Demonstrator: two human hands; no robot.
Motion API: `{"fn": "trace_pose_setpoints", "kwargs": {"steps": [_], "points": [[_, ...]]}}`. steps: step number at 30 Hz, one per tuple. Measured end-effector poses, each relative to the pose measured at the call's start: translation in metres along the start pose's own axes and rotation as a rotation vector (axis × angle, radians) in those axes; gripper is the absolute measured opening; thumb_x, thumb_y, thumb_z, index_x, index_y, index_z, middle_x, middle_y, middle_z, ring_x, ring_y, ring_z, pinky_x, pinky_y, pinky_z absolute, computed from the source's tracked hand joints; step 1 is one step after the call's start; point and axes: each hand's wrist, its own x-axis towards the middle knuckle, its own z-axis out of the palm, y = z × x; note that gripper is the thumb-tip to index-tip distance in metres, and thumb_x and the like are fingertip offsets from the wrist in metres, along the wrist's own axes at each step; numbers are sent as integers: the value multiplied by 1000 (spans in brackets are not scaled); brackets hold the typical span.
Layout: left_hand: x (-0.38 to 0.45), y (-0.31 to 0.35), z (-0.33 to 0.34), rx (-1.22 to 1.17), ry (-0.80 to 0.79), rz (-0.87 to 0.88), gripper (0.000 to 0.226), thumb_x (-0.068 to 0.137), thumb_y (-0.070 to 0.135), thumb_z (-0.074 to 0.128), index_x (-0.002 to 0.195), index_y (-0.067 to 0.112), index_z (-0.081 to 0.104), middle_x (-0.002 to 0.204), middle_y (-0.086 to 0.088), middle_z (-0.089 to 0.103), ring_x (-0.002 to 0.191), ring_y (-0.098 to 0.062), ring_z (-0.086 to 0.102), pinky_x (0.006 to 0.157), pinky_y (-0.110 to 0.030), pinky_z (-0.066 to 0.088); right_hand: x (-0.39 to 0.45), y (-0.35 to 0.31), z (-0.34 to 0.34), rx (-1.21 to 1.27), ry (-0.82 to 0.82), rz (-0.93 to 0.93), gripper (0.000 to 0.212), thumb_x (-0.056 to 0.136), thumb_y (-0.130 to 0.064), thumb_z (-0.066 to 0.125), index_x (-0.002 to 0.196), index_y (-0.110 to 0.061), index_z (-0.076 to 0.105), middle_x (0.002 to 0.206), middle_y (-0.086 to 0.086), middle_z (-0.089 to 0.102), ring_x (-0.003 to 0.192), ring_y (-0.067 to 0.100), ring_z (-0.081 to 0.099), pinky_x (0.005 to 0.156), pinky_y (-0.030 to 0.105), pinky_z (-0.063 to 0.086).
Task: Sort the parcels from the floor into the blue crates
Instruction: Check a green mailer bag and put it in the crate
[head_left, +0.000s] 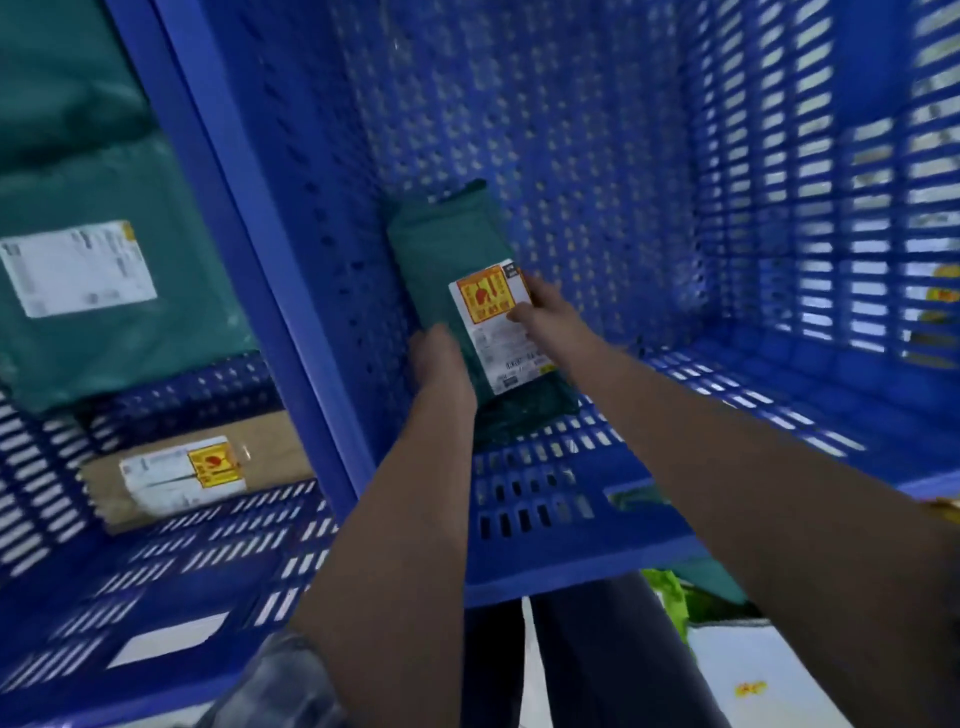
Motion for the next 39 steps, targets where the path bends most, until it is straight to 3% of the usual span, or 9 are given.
{"fn": "trace_pose_setpoints", "kwargs": {"steps": [6, 13, 19, 24, 26, 27, 28, 31, 39], "points": [[9, -16, 10, 182, 74, 154, 47, 93, 16, 40, 140, 13, 40, 135, -13, 52, 115, -33, 54, 89, -36, 45, 14, 11, 6, 132, 34, 61, 54, 94, -15, 43, 146, -20, 34, 150, 7, 38, 132, 27, 41, 100, 41, 39], [-18, -42, 14, 1085, 99, 723, 62, 92, 22, 49, 147, 11, 23, 152, -15, 21, 137, -32, 28, 109, -44, 32, 20, 17, 18, 94, 49, 51, 45, 94, -10, 38, 138, -14, 43, 130, 14, 54, 106, 25, 54, 83, 31, 42], [0, -44, 3, 1289, -132, 412, 63, 97, 31, 44, 151, 22, 13, 159, -7, -3, 145, -31, 10, 112, -48, 30, 18, 13, 5, -166, -108, 46, 41, 98, -3, 33, 139, -3, 34, 136, 18, 47, 120, 29, 48, 88, 31, 42], [-10, -37, -10, 1325, -133, 274, 50, 97, 28, 39, 144, 12, 33, 148, -17, 30, 125, -35, 43, 98, -42, 45, -2, 10, -12, -373, -162, 148, 37, 98, -17, 36, 126, 4, 48, 110, 14, 52, 102, 24, 50, 83, 30, 40], [-31, -35, -12, 1296, -150, 312, 40, 96, 23, 38, 130, 4, 48, 103, -15, 57, 79, -27, 55, 62, -32, 45, -19, 9, -24, -230, -123, 185, 29, 97, -16, 37, 106, 5, 55, 101, 18, 56, 91, 17, 29, 80, 33, 41], [-43, -35, -13, 1306, -166, 326, 37, 96, 19, 38, 125, -1, 52, 78, -8, 51, 61, -20, 44, 52, -27, 34, -31, 8, -30, -100, -106, 203, 30, 97, -15, 38, 109, 6, 55, 111, 21, 60, 126, 27, 50, 83, 35, 47], [-55, -36, -13, 1309, -166, 337, 36, 96, 17, 39, 122, -4, 53, 66, -2, 40, 53, -14, 34, 48, -25, 27, -45, 5, -37, 51, -84, 227, 28, 97, -15, 39, 112, 3, 54, 120, 21, 60, 95, 32, 61, 79, 35, 51], [-89, -39, -7, 1244, -156, 395, 38, 97, 16, 41, 130, -1, 48, 65, 6, 34, 55, -5, 28, 51, -18, 25, -90, -2, -64, 464, 9, 204, 18, 98, -16, 42, 110, -8, 53, 101, 16, 65, 62, 16, 54, 53, 21, 46], [-205, -66, 60, 964, -357, 904, 34, 92, 10, 45, 125, 4, 45, 90, -6, 58, 93, -34, 59, 83, -45, 50, -212, 17, -178, 1315, 46, -285, 17, 96, -19, 40, 92, -15, 57, 83, 5, 67, 68, 14, 67, 64, 24, 54]]}}
